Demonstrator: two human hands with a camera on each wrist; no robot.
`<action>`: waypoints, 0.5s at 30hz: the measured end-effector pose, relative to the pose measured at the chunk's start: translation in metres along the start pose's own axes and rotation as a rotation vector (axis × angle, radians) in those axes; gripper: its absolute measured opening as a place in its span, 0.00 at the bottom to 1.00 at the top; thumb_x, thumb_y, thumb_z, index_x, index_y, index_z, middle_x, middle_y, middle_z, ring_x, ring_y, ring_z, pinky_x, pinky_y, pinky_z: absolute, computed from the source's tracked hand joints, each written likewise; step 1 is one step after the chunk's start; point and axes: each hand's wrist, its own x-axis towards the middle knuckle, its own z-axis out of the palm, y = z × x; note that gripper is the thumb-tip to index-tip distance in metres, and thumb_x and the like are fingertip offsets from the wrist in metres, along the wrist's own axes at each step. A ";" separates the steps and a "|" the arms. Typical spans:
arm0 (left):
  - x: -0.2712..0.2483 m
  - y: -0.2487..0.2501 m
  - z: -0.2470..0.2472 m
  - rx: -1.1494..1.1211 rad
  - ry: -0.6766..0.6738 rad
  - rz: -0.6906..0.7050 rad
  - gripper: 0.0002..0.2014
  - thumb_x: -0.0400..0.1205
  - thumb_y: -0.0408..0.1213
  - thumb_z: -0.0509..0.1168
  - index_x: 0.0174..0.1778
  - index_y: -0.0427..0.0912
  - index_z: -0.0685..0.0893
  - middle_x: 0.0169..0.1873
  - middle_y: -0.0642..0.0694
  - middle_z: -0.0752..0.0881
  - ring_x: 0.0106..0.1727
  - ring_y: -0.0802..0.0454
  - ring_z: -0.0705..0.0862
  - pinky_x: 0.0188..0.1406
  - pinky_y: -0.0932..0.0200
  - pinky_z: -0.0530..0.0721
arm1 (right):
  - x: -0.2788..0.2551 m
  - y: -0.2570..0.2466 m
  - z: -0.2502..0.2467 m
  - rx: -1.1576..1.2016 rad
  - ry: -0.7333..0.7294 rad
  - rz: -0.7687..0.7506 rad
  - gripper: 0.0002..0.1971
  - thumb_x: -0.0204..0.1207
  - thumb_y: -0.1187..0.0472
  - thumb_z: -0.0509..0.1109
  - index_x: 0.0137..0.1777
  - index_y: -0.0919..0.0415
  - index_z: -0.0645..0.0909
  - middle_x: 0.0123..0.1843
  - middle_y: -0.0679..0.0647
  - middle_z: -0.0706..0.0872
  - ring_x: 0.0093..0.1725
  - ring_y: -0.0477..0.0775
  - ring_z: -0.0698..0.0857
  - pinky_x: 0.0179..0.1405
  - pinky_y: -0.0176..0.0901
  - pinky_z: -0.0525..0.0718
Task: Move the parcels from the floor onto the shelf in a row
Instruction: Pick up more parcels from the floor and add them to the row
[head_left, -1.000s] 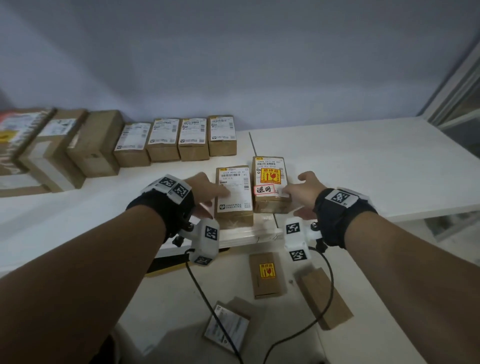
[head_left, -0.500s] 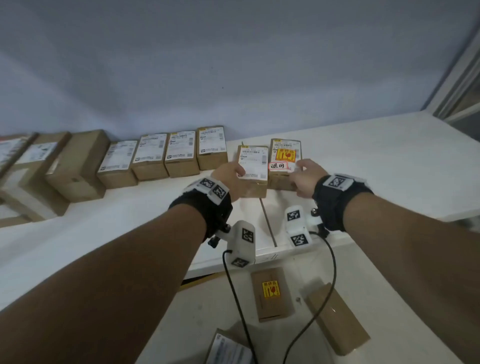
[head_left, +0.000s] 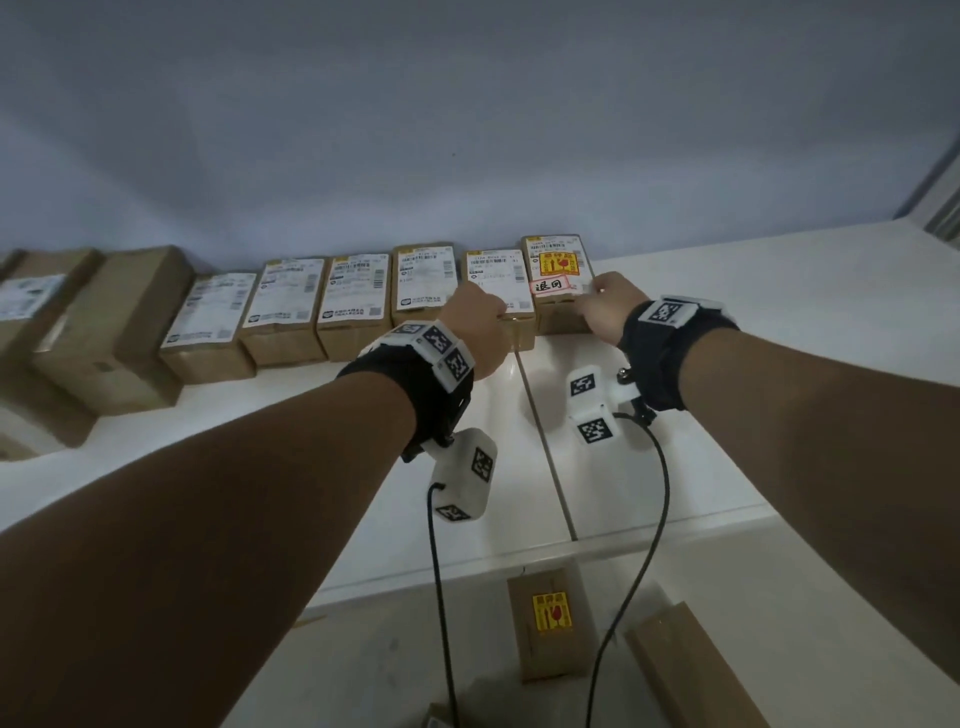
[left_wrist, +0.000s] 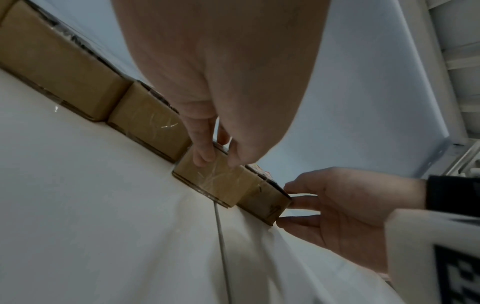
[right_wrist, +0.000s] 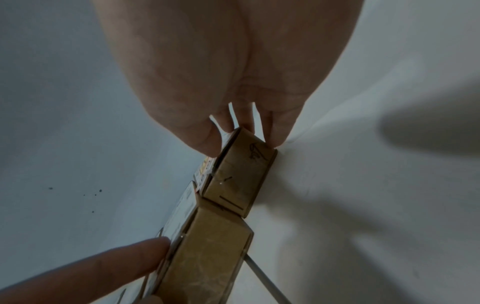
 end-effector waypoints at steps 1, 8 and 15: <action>0.000 -0.001 -0.002 0.017 -0.004 0.000 0.11 0.85 0.33 0.56 0.48 0.35 0.84 0.53 0.38 0.82 0.51 0.47 0.82 0.42 0.62 0.74 | 0.002 -0.003 0.000 -0.019 -0.002 0.001 0.12 0.76 0.63 0.63 0.56 0.67 0.80 0.49 0.62 0.85 0.48 0.62 0.83 0.36 0.40 0.74; 0.002 0.003 -0.002 0.062 -0.020 -0.016 0.10 0.86 0.34 0.56 0.45 0.36 0.81 0.54 0.38 0.83 0.55 0.43 0.83 0.46 0.58 0.77 | -0.007 -0.032 -0.007 -0.164 -0.040 0.092 0.17 0.83 0.70 0.56 0.68 0.73 0.77 0.67 0.67 0.81 0.57 0.62 0.82 0.55 0.47 0.78; 0.001 0.009 0.002 -0.002 -0.025 -0.063 0.16 0.85 0.39 0.60 0.62 0.33 0.83 0.61 0.36 0.84 0.61 0.40 0.82 0.59 0.52 0.80 | -0.007 -0.029 -0.009 -0.222 -0.044 0.004 0.16 0.83 0.69 0.58 0.67 0.71 0.79 0.67 0.67 0.82 0.64 0.65 0.82 0.62 0.44 0.79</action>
